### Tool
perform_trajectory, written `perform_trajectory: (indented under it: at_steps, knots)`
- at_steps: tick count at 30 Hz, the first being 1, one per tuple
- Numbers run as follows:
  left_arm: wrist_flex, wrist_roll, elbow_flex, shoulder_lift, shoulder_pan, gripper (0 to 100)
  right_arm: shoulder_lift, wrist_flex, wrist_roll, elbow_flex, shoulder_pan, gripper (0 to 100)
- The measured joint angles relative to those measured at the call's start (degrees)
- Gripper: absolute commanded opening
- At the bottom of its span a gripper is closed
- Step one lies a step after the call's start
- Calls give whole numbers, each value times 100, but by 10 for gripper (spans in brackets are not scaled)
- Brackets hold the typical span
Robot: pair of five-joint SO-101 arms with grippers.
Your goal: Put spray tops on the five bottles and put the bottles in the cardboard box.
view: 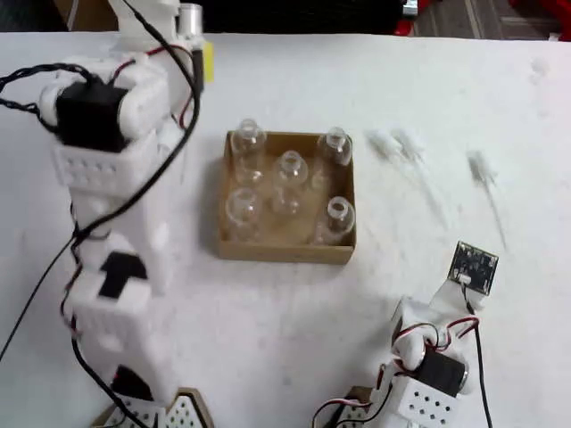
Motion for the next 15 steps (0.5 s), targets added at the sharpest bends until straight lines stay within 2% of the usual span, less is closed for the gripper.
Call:
perform_trajectory:
  at_steps: [4, 11, 15]
  knots:
    - [-35, 0, 1600, -1468, 141, 27, 0, 0, 0, 0, 0, 99]
    - [-563, 0, 3886, -3490, 158, 24, 0, 0, 0, 0, 0, 99]
    - [-1459, 0, 5222, -4316, 97, 24, 0, 0, 0, 0, 0, 99]
